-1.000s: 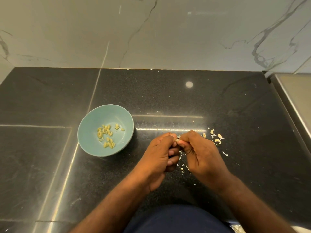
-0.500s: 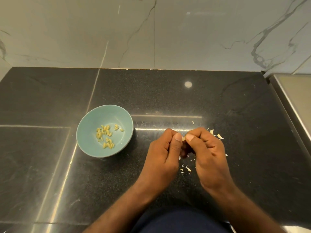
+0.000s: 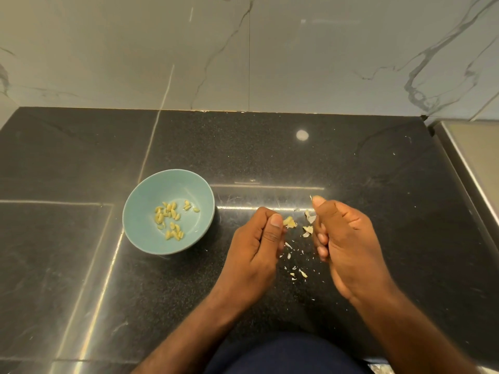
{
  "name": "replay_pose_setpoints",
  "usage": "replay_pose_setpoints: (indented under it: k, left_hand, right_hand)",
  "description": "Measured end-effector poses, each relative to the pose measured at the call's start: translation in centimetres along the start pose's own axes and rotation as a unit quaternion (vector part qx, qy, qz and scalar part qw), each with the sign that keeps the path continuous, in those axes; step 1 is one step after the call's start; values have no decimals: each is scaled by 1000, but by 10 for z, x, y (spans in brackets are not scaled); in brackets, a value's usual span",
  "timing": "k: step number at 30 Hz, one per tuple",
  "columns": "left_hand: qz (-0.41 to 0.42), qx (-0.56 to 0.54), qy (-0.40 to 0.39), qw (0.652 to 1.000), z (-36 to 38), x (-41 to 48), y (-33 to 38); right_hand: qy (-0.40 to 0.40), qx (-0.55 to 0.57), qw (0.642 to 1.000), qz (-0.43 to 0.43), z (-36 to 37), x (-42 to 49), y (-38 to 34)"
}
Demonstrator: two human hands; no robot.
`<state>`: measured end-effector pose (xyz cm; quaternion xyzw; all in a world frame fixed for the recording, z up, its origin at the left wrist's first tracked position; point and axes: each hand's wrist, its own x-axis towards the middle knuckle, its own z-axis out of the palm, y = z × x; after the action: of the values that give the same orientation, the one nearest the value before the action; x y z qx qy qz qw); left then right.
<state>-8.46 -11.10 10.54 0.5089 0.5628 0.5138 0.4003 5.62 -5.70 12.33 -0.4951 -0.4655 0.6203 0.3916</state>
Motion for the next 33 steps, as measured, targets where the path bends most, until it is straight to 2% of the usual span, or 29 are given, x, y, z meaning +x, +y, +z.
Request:
replay_pose_setpoints:
  k: [2,5,10,12,15,18,21,22,24,25,27,31,33]
  left_hand:
    - [-12,6,2,1000,0,1,-3]
    - [-10,27,12,1000,1,4,-7]
    - [-15,34,-10,999,1,5,1]
    - [-93,-37,-31,995,0,6,7]
    - [-240,-239,-85,937,-4,9,19]
    - [-274,-319,-108,901,-5,10,22]
    - [-303,-335,-105,886,-2,11,25]
    - [-303,-309,-95,897,-1,11,26]
    - [-259,-171,-52,949,2,11,22]
    - [-208,-85,-22,974,1,10,19]
    - [-108,3,25,994,-1,10,13]
    - [-89,13,-17,996,-7,10,11]
    - [-105,-17,-10,994,-8,11,10]
  right_hand:
    - [-37,-49,998,-36,-2,0,-1]
    - [-98,-38,994,-22,-1,0,-1]
    - [-104,-67,991,-47,3,-3,2]
    - [-101,-57,991,-65,2,-3,4]
    - [-111,-62,988,-93,0,-2,2]
    - [-120,-92,981,-118,-3,0,0]
    - [-121,-107,978,-129,-6,0,0]
    - [-119,-112,977,-134,-6,0,-1]
    - [-102,-134,976,-139,-6,-1,0]
    - [-91,-157,973,-140,-7,-1,1]
    - [-75,-227,957,-167,-8,-1,3]
    - [-73,-368,891,-257,-12,2,4]
    - [-73,-377,883,-271,-13,4,5]
